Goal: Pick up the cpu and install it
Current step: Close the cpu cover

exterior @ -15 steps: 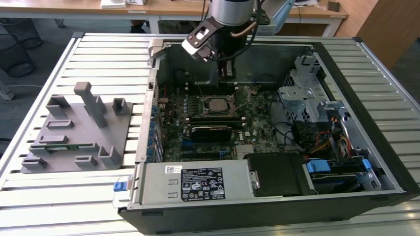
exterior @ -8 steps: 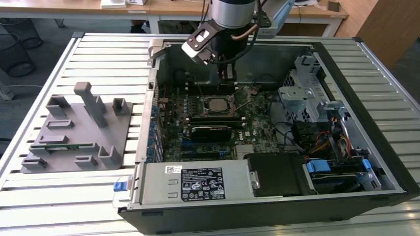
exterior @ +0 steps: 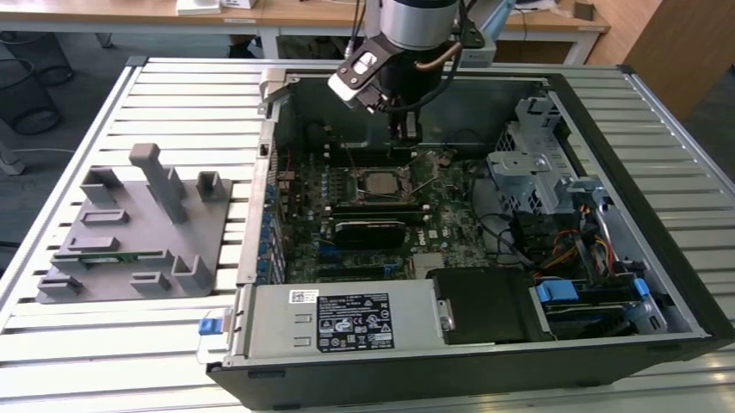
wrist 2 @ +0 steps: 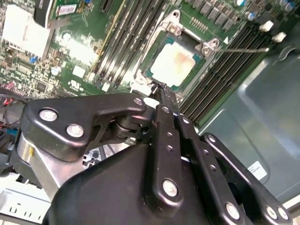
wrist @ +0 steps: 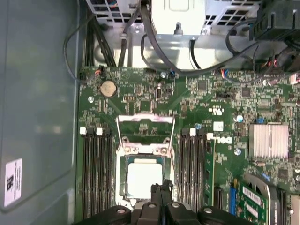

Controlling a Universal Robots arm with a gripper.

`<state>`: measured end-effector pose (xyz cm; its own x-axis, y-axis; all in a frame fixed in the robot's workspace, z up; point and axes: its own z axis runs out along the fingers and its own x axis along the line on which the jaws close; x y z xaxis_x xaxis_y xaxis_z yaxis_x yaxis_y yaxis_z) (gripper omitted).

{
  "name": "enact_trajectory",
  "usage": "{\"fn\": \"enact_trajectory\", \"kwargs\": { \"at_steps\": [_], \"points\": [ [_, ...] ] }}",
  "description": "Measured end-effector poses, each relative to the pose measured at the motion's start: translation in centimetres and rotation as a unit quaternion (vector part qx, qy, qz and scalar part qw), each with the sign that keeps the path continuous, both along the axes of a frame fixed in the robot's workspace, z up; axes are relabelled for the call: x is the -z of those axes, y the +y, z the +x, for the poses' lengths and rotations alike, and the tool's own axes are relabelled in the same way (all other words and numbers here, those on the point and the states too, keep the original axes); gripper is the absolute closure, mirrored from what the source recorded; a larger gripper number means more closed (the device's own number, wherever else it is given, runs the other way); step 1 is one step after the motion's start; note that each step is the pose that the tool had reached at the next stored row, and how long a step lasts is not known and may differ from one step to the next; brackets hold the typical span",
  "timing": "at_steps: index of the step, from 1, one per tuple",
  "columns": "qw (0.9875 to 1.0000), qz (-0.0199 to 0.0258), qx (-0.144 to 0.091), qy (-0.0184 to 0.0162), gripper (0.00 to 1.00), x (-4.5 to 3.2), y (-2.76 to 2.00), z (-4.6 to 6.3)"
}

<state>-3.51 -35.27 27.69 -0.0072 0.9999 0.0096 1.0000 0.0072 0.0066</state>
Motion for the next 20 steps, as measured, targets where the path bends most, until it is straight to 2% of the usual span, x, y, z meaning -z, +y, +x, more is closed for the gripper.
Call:
{"fn": "enact_trajectory", "kwargs": {
  "at_steps": [7,15,20],
  "points": [
    [1.0,0.0001,0.0,0.0001,0.89,0.0,0.0,1.4],
    [1.0,0.0001,0.0,0.0001,0.89,-0.35,0.01,1.6],
    [1.0,0.0001,0.0,0.0001,0.89,-0.33,0.01,2.6]
  ]
}}
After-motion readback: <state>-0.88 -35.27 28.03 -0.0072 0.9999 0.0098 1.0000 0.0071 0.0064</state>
